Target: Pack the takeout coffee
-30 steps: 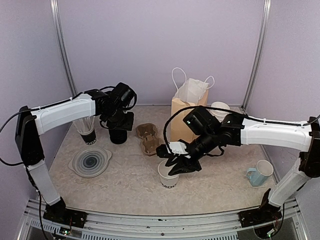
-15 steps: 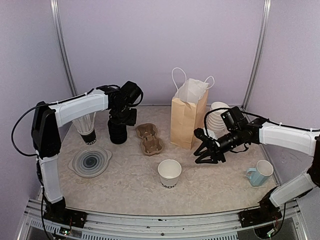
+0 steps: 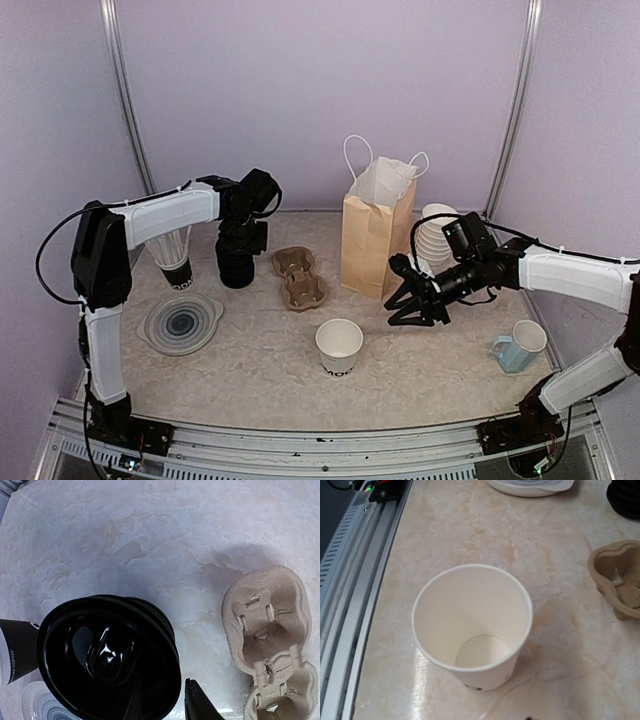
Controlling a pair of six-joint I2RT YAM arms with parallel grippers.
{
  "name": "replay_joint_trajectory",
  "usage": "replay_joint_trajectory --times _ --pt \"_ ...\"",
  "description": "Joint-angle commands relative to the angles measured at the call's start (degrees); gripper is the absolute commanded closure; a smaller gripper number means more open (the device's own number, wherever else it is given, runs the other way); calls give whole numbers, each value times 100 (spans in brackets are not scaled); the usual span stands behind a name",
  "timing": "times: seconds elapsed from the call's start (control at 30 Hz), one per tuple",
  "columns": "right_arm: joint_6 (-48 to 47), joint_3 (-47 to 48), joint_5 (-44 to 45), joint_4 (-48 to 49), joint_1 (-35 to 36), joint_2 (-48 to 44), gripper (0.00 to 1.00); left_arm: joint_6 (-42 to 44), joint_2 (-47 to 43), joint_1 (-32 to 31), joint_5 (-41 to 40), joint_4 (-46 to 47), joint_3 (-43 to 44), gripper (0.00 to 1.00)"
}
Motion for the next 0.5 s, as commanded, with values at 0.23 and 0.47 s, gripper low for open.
replay_joint_trajectory --times 0.23,0.47 --pt "-111 -35 -196 15 -41 244 62 81 239 45 -3 78 314 80" --pt "-128 -34 -218 3 -41 301 62 90 107 1 -101 -82 468 86"
